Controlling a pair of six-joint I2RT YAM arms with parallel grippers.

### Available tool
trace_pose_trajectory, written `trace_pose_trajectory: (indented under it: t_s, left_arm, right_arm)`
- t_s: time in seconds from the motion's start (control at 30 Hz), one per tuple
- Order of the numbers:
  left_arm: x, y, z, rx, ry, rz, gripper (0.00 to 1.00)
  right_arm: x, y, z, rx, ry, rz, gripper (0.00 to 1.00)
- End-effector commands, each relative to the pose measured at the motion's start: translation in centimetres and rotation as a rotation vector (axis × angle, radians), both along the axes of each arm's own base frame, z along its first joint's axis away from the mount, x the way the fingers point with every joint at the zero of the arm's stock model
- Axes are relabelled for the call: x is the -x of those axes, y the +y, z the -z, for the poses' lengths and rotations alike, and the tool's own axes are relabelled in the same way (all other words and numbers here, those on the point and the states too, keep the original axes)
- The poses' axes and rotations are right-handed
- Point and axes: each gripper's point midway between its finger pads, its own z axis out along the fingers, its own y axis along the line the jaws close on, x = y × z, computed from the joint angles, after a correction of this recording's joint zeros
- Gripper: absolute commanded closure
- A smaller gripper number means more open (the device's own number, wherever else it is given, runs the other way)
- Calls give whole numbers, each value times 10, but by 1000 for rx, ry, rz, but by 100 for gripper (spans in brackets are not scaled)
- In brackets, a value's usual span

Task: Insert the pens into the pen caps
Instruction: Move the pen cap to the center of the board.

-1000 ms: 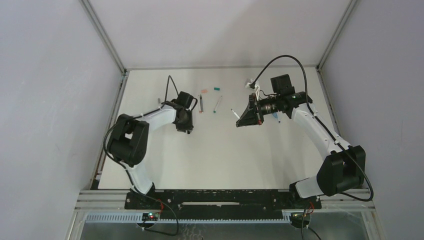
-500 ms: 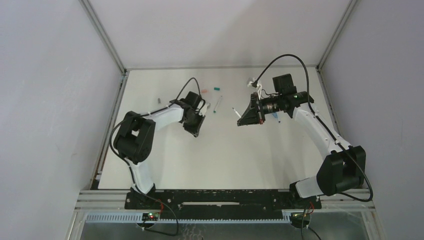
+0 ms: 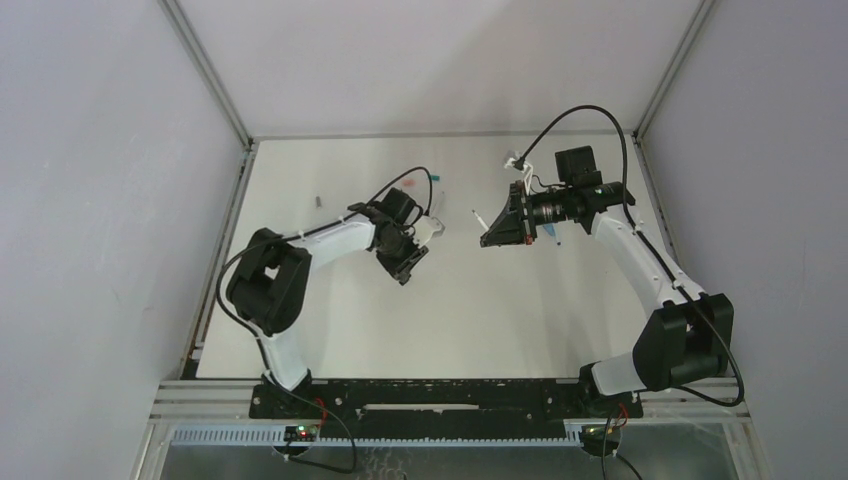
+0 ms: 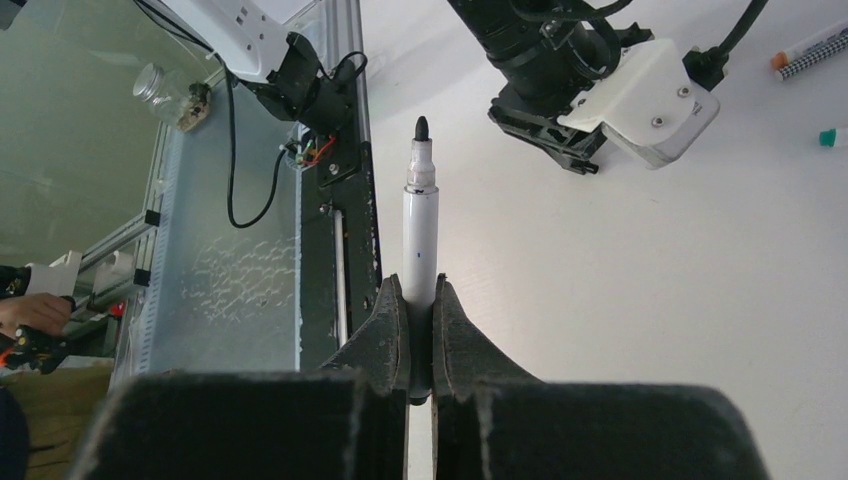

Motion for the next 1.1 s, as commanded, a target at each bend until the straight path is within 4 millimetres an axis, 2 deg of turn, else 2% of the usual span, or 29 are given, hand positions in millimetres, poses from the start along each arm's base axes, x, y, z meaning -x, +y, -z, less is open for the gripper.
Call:
trace_pose_trajectory:
  t_s: [0.0, 0.07, 0.1, 0.17, 0.27, 0.4, 0.57, 0.7, 0.87, 1.07]
  left_arm:
    - [-30, -12, -52, 115, -188, -101, 56]
    - [-32, -15, -72, 184, -240, -162, 58]
    - [-30, -19, -89, 247, -270, -181, 59]
    - [-22, -27, -106, 362, -285, -223, 64]
    - [-1, -41, -114, 523, -223, -272, 78]
    - [23, -48, -87, 591, -67, -389, 91]
    - [40, -56, -50, 535, 3, -414, 96]
    - [36, -48, -23, 423, -1, -468, 97]
    - [28, -23, 4, 250, -28, -555, 98]
    - [23, -7, 19, 138, -46, -596, 97]
  right_arm:
    - [6, -2, -13, -30, -34, -9, 100]
    - [6, -3, -13, -30, -32, -5, 100]
    - [6, -4, -13, -30, -32, -4, 100]
    - [4, -4, -12, -31, -31, -1, 100]
    - [3, -5, -11, -31, -23, 1, 100]
    - [2, -4, -9, -31, -15, 1, 100]
    - [1, -4, -8, -31, -10, 2, 100]
    - [1, -4, -8, -29, -12, 4, 100]
    - [1, -6, -9, -28, -18, 10, 100]
    - [-1, -8, -9, -29, -15, 15, 100]
